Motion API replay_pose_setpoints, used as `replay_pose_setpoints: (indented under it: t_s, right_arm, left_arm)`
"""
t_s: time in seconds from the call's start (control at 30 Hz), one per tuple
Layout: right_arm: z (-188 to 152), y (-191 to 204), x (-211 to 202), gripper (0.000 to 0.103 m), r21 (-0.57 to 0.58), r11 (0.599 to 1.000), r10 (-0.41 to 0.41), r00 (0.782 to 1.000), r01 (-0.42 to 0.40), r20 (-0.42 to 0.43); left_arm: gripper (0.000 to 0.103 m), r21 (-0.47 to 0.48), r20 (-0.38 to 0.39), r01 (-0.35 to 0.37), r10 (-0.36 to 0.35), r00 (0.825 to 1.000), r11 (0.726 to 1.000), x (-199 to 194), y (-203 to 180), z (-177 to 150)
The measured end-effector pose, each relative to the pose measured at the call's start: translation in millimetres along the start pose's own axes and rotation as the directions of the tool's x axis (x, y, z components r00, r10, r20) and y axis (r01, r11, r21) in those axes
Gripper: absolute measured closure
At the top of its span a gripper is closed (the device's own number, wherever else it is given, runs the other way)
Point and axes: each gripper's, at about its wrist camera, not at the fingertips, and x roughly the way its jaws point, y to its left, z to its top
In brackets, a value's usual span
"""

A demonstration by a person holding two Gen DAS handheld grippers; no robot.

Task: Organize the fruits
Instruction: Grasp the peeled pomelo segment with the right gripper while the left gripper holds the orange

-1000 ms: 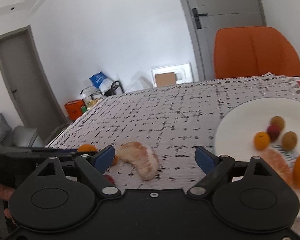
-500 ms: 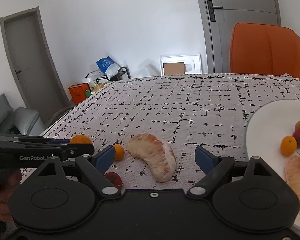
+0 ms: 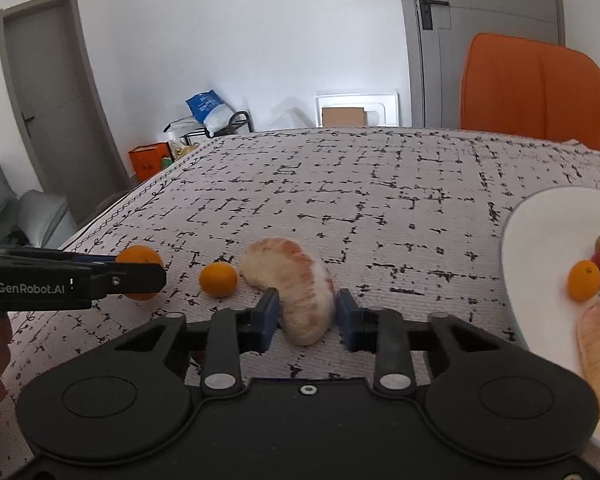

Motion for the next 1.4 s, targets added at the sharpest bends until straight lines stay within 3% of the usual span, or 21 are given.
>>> replay_pose_setpoints:
  t_s: [0.5, 0.63, 1.2, 1.27, 1.4]
  right_arm:
    - [-21, -3, -37, 0.073, 0.017, 0.999, -0.040, 0.999, 0.040, -0.013]
    - [-25, -5, -41, 0.050, 0.015, 0.999, -0.048, 0.999, 0.047, 0.010]
    - [-11, 9, -14, 0.049, -0.068, 0.998, -0.018, 1.000, 0.018, 0.002]
    - [-11, 8, -15, 0.062, -0.064, 0.997, -0.036, 0.999, 0.036, 0.007]
    - [-11, 2, -20, 0.066, -0.033, 0.999, -0.036, 0.999, 0.036, 0.016]
  left_arm:
    - [0.069, 0.009, -0.006, 0.016, -0.016, 1.000, 1.000, 7, -3, -7]
    - [0.069, 0.005, -0.007, 0.021, -0.021, 1.000, 1.000, 8, -3, -6]
    - [0.069, -0.007, -0.002, -0.005, 0.005, 1.000, 1.000, -4, 6, -11]
    - [0.069, -0.005, -0.001, -0.003, 0.003, 1.000, 1.000, -5, 5, -11]
    - [0.069, 0.011, 0.010, 0.001, -0.001, 1.000, 1.000, -6, -2, -9]
